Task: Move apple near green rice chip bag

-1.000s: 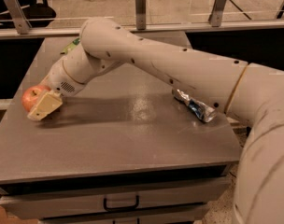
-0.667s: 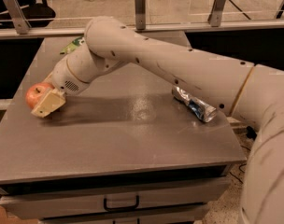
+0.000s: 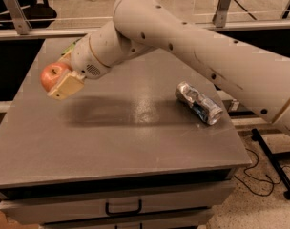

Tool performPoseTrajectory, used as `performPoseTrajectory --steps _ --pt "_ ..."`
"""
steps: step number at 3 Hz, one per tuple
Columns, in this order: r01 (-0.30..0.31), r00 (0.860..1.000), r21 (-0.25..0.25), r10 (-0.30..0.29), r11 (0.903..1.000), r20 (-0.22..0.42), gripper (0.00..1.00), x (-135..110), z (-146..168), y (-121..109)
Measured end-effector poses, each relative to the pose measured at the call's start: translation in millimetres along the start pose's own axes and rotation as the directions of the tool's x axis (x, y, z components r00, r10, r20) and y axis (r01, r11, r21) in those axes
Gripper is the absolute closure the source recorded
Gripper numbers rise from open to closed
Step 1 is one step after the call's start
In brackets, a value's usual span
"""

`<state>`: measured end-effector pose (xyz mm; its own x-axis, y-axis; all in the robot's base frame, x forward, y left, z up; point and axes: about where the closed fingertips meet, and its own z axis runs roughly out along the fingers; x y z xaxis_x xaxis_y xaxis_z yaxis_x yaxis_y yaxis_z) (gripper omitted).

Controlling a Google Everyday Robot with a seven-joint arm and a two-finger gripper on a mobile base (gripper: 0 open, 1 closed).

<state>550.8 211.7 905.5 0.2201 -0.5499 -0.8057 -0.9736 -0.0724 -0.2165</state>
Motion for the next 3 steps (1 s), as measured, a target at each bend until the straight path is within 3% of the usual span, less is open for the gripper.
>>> performPoseTrajectory --steps 2,3 --pt "-0.008 1.000 0.020 0.008 0.9998 0.002 1.00 3.4 -4.4 -1.3" --pt "0.001 1.000 0.129 -0.001 0.9917 0.004 1.00 25.4 -36.6 -34.0"
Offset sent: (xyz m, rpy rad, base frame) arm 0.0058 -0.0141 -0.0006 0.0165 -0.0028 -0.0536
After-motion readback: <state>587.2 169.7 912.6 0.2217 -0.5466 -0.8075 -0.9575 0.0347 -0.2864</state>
